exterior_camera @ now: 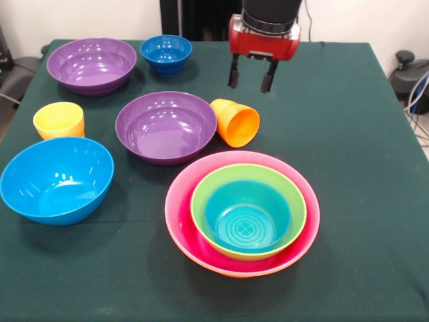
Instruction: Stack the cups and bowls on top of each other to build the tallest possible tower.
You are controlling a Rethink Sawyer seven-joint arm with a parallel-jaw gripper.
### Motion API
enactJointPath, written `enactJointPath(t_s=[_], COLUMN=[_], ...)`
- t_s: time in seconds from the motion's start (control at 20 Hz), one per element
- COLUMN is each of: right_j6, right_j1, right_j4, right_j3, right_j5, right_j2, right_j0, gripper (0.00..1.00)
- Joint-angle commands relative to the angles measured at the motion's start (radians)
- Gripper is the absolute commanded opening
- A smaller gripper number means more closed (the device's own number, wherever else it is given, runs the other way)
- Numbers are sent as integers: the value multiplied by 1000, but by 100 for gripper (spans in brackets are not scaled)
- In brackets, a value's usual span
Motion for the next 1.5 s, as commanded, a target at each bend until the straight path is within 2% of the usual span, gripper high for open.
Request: enactJointPath(t_s=[0.05,0.35,0.65,0.9,1.1,1.5], right_j6=[2,17,8,-11,-5,3], right_j1=[55,44,116,144,185,200], right_j4=[-74,-40,-38,-27,-40,-41], right_j3=[-56,-95,-164,-215,-247,-281], right_j5=[31,87,72,104,62,86], right_j2=[41,51,68,84,78,61], right_j0=[14,32,16,6,11,37], gripper=[100,100,100,100,100,100])
